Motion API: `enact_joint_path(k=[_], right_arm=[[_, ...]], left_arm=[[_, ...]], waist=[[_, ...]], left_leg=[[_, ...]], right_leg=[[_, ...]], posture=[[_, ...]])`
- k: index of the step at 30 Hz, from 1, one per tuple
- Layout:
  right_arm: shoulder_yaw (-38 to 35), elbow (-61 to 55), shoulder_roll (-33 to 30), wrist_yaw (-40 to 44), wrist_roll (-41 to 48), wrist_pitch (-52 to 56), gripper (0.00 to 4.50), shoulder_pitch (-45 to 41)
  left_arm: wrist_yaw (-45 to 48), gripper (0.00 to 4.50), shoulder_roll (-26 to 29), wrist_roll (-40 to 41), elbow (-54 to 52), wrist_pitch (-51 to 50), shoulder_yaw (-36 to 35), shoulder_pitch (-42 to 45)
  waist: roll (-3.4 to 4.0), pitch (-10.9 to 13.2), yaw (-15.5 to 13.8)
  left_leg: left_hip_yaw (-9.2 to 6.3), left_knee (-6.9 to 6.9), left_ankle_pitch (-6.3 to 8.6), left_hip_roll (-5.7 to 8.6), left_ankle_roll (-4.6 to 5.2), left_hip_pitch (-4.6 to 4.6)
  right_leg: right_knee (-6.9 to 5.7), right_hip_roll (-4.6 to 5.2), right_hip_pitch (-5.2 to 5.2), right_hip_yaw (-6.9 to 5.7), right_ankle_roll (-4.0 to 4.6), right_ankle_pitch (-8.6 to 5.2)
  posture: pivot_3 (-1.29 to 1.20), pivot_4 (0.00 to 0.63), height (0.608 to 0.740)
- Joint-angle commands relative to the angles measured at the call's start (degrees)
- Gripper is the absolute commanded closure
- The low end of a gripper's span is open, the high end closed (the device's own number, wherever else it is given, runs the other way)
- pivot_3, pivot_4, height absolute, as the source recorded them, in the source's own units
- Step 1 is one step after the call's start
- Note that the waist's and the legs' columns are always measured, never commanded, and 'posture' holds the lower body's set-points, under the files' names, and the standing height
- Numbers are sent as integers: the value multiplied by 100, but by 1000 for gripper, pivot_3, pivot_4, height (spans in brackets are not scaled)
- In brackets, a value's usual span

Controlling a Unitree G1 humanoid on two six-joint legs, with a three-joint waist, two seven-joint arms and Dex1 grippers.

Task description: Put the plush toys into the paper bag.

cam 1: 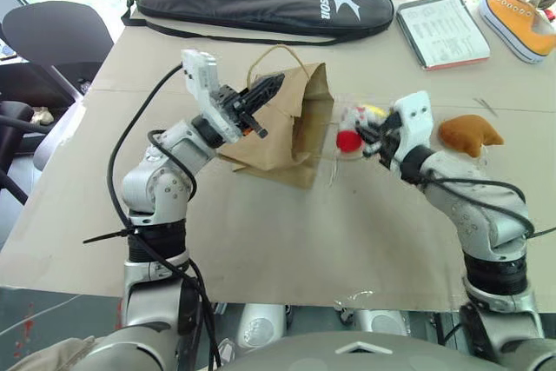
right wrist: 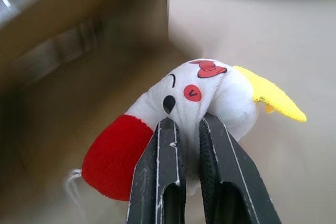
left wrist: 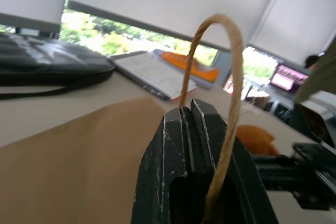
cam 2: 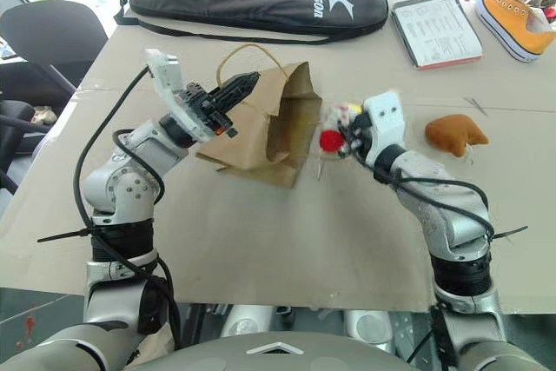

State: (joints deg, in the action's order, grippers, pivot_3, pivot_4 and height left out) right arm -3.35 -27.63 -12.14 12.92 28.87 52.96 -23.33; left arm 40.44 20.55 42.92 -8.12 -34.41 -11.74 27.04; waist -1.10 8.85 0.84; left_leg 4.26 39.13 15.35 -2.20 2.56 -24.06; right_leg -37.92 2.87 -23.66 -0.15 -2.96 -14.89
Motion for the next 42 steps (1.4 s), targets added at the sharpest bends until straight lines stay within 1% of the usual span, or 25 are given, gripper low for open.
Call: enact_joint_path(k=[1,5,6,9,12,17,21,23,25,28,31,33,36,37,38,39,40,42], right_arm=[[-289,116,280,12,326,-267,4442,-360],[-56,827,592,-10,68,-693,4442,-691],[1,1069,817,-94,8,-877,4442,-742],[297,1225,1169,-155,-173,-1223,4442,-584],[482,1096,1260,-157,-268,-1326,4442,-379],[798,842,1241,-246,-525,-1456,4442,-161],[1167,753,1091,-266,-975,-1683,4442,-104],[1353,916,1117,-268,-1180,-1862,4442,-102],[1618,1354,1178,-192,-1456,-2205,4442,-200],[1781,1953,1316,-72,-1673,-2629,4442,-388],[1948,2608,1414,705,-1505,-2984,4442,-715],[2278,3135,1303,1686,-1438,-3190,4442,-990],[2242,4375,1472,2822,-1200,-3511,4442,-1578],[2260,4882,1464,3195,-1238,-3661,4442,-1806],[2325,5452,1412,3370,-1459,-3968,4442,-2046],[2325,5793,1345,3608,-1540,-4152,3740,-2174],[2305,6032,1313,3767,-1590,-4298,3420,-2259],[2141,5660,1096,3623,-1658,-4345,2465,-2102]], left_arm=[[111,4500,10,476,-181,-68,-282,-34],[-88,4500,-80,755,-59,-157,-476,-39],[-269,4500,-150,843,-18,-209,-556,10],[-673,4500,-298,972,-108,-303,-606,69],[-993,4500,-432,1118,-267,-374,-596,74],[-1732,4500,-731,1343,-385,-448,-644,193],[-2092,4500,-929,1460,-432,-444,-612,292],[-2189,4500,-1004,1564,-498,-495,-553,316],[-2271,4500,-1063,1675,-541,-561,-505,346],[-2258,4500,-1027,1700,-541,-616,-433,375],[-2234,4500,-996,1683,-530,-632,-356,400],[-2130,4500,-940,1607,-504,-637,-250,383],[-2021,4500,-891,1591,-571,-692,-91,275],[-1972,4500,-853,1562,-647,-708,-13,205],[-1900,4500,-787,1521,-731,-715,64,141],[-1856,4500,-723,1514,-804,-712,76,92],[-1829,4500,-679,1512,-845,-706,74,66],[-1743,4500,-507,1530,-874,-659,-69,31]], waist=[[0,0,-14],[0,0,-14],[0,0,-9],[0,0,-5],[0,0,-10],[0,0,-13],[0,0,-8],[0,0,-4],[-1,0,-3],[-1,0,1],[-1,0,1],[-1,0,5],[-1,1,14],[0,1,14],[1,2,19],[2,2,19],[0,1,4],[0,1,-36]], left_leg=[[-1,0,0,0,0,0],[2,1,0,5,0,1],[2,1,0,5,0,1],[0,0,0,4,0,1],[0,-2,0,4,0,1],[1,1,0,8,0,-3],[-2,1,0,8,-1,0],[-1,1,0,8,-1,0],[-1,1,-1,7,-1,1],[1,1,-1,7,-2,3],[1,1,-1,8,-3,3],[1,1,-1,8,-3,3],[0,1,-1,5,-3,8],[2,0,-2,6,-3,10],[1,0,-2,6,-3,11],[5,0,-2,6,-3,13],[4,-1,-2,6,-3,13],[-2,-1,-2,7,-3,12]], right_leg=[[0,0,1,-2,0,0],[0,4,2,0,0,0],[0,4,2,-1,0,0],[-2,3,1,-1,0,0],[0,5,1,-1,0,0],[0,15,1,-2,0,1],[-3,11,1,-4,0,1],[-3,11,1,-3,0,1],[-3,8,1,-3,0,1],[-3,6,2,-2,0,1],[-2,5,2,-2,0,1],[-1,5,2,-2,0,1],[-3,2,6,-2,0,1],[0,0,7,-1,1,1],[-2,-1,9,-1,1,1],[-1,0,11,1,1,1],[-1,0,10,1,1,1],[1,4,13,-5,1,1]], posture=[[0,150,740],[0,150,740],[0,150,740],[0,150,740],[0,150,740],[0,150,740],[0,150,740],[0,150,740],[0,150,740],[0,150,740],[0,150,740],[0,150,740],[0,150,740],[0,150,740],[0,150,740],[0,150,740],[0,150,740],[0,150,740]])
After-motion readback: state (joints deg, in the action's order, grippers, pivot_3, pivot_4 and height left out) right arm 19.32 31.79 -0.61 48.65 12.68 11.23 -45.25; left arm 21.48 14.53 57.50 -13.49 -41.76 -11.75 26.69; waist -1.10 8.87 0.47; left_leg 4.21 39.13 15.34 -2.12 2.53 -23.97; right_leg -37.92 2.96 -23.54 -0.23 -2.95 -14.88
